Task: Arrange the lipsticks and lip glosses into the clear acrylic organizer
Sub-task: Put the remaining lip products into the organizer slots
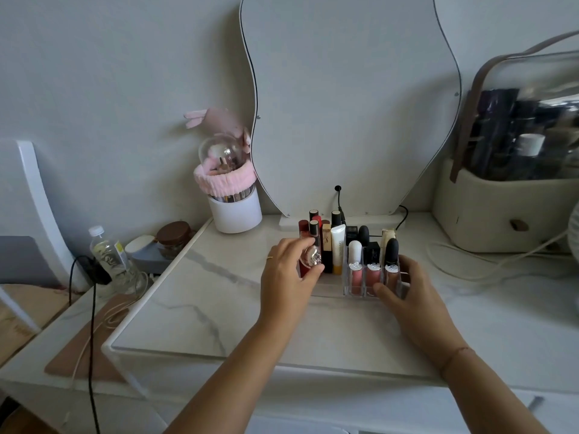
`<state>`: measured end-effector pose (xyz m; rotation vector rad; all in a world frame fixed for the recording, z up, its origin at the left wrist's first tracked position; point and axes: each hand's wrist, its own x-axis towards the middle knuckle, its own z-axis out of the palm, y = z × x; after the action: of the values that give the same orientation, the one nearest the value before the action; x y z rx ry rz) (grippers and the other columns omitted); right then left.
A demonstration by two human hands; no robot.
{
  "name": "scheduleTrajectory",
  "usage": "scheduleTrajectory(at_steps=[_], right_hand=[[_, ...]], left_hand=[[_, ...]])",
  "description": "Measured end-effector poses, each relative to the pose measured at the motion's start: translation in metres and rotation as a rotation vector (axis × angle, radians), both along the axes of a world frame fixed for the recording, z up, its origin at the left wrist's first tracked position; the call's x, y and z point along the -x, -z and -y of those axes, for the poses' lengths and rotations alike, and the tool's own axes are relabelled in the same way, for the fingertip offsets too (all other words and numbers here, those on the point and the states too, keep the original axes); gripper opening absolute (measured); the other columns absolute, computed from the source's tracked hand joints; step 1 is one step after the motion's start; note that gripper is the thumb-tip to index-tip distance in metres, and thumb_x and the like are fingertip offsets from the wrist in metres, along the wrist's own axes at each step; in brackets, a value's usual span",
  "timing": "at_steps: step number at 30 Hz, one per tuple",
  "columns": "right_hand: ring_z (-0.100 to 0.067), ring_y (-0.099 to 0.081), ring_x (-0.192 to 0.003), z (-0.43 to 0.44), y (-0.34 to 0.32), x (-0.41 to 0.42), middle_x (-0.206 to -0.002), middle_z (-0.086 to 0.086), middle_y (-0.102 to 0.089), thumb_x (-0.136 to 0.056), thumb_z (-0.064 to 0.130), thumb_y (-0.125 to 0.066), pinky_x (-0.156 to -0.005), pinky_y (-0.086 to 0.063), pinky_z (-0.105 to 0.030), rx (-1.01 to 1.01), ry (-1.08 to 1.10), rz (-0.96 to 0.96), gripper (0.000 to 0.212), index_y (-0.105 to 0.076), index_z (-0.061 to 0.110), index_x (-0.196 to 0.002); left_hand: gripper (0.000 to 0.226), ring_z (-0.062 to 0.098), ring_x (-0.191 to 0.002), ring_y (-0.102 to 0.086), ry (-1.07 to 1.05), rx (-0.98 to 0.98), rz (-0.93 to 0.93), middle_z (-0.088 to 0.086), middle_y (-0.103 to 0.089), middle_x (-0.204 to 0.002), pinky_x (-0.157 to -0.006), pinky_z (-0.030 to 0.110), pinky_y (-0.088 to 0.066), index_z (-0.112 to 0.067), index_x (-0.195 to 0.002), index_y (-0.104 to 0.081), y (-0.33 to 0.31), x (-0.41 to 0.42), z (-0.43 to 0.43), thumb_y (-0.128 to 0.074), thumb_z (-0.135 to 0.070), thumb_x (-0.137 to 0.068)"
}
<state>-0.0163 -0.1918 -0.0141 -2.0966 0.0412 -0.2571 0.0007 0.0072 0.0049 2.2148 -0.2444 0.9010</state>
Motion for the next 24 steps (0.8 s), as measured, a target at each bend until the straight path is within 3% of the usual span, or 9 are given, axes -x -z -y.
scheduleTrajectory(at_steps=[4,8,13,24], right_hand=[[-0.023,-0.052,-0.12,0.0,0.0,0.0,-0.134,-0.001,-0.051,-0.083,0.03,-0.067,-0.101,-0.043,-0.048,-0.008,-0.001,-0.002,0.063,-0.037,0.025,-0.138],[-0.023,-0.051,-0.122,0.0,-0.001,0.0,-0.135,-0.002,-0.051,-0.083,0.029,-0.068,-0.103,-0.042,-0.048,-0.003,0.001,-0.001,0.063,-0.037,0.024,-0.138],[-0.023,-0.052,-0.121,0.0,-0.001,0.0,-0.135,-0.001,-0.051,-0.083,0.03,-0.067,-0.102,-0.042,-0.049,0.003,-0.003,-0.002,0.063,-0.036,0.024,-0.138],[-0.021,-0.052,-0.12,0.0,0.001,0.0,-0.134,0.0,-0.051,-0.082,0.031,-0.068,-0.102,-0.043,-0.048,-0.005,0.005,-0.003,0.062,-0.037,0.028,-0.136]], left_hand=[[0.04,0.013,-0.099,-0.055,0.003,-0.061,-0.035,-0.007,-0.06,-0.108,-0.08,0.018,-0.041,-0.021,-0.112,-0.064,0.007,0.002,-0.002,-0.075,-0.015,-0.074],[0.037,0.013,-0.095,-0.058,0.052,-0.055,-0.079,-0.006,-0.059,-0.108,-0.081,0.028,-0.05,-0.019,-0.11,-0.064,0.012,0.006,-0.003,-0.074,-0.014,-0.074],[0.034,0.012,-0.095,-0.059,0.075,-0.089,-0.119,-0.004,-0.062,-0.106,-0.083,0.018,-0.044,-0.015,-0.108,-0.067,0.015,0.008,-0.005,-0.075,-0.014,-0.074],[0.026,0.023,-0.093,-0.055,-0.012,-0.221,-0.092,0.005,-0.063,-0.097,-0.076,0.025,-0.041,-0.011,-0.102,-0.071,0.018,0.004,-0.008,-0.073,-0.02,-0.078]])
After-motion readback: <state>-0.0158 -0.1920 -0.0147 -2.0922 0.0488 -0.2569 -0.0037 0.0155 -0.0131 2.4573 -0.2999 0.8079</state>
